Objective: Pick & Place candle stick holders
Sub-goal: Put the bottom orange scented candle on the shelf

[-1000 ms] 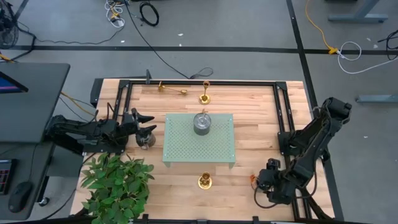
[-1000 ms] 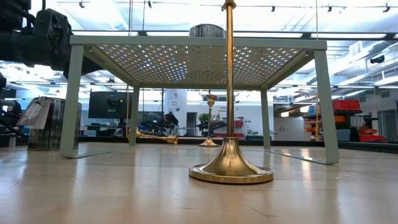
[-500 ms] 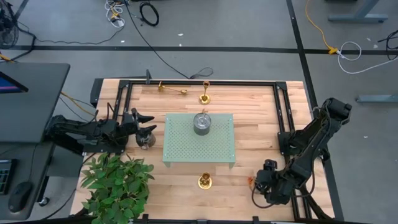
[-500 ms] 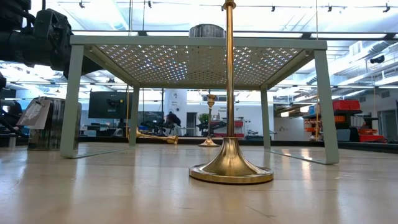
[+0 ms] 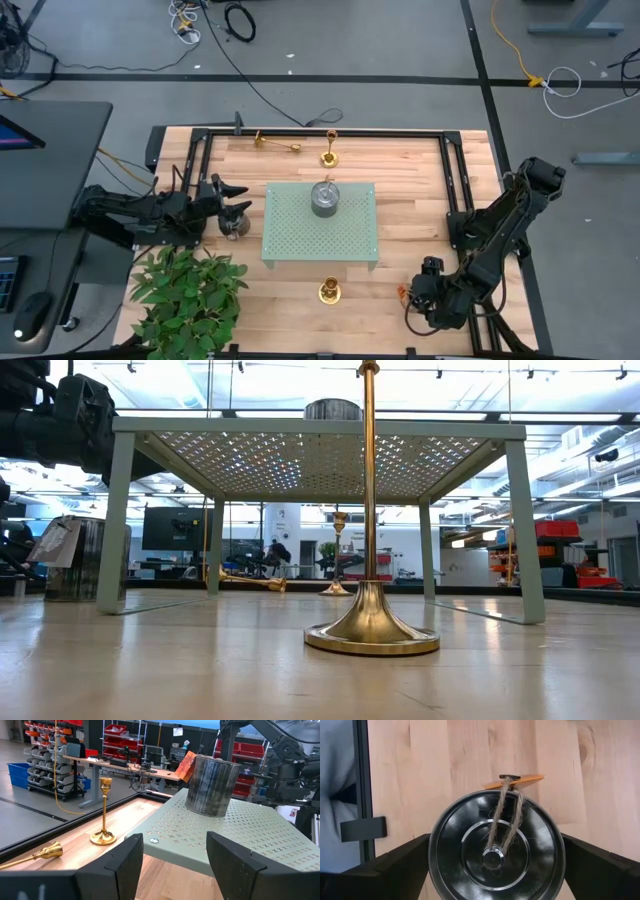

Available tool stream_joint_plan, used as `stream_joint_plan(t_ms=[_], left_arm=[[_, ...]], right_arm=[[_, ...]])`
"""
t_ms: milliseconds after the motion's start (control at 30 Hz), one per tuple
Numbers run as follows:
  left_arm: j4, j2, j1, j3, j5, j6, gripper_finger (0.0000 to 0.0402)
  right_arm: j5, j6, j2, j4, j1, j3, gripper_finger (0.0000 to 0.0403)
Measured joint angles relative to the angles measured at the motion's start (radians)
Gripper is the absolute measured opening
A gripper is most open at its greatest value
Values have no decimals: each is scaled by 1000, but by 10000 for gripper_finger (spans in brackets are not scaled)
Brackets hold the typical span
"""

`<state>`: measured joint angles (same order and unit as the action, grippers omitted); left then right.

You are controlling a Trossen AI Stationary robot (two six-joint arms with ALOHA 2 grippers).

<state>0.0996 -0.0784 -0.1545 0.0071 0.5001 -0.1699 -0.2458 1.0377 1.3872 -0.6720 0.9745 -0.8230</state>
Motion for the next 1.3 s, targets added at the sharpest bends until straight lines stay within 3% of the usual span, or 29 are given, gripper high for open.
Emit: stream_joint_plan(t_ms=[533, 833, 1300], left_arm=[[0, 0, 0, 0, 0, 0, 218], [0, 0, 0, 0, 0, 0, 218], [0, 0, 0, 0, 0, 0, 218]], right_arm=[[-20, 27, 23, 5, 0, 3, 400], [4, 20, 38, 203, -25, 119, 400], [2, -4, 40, 221, -29, 127, 400]])
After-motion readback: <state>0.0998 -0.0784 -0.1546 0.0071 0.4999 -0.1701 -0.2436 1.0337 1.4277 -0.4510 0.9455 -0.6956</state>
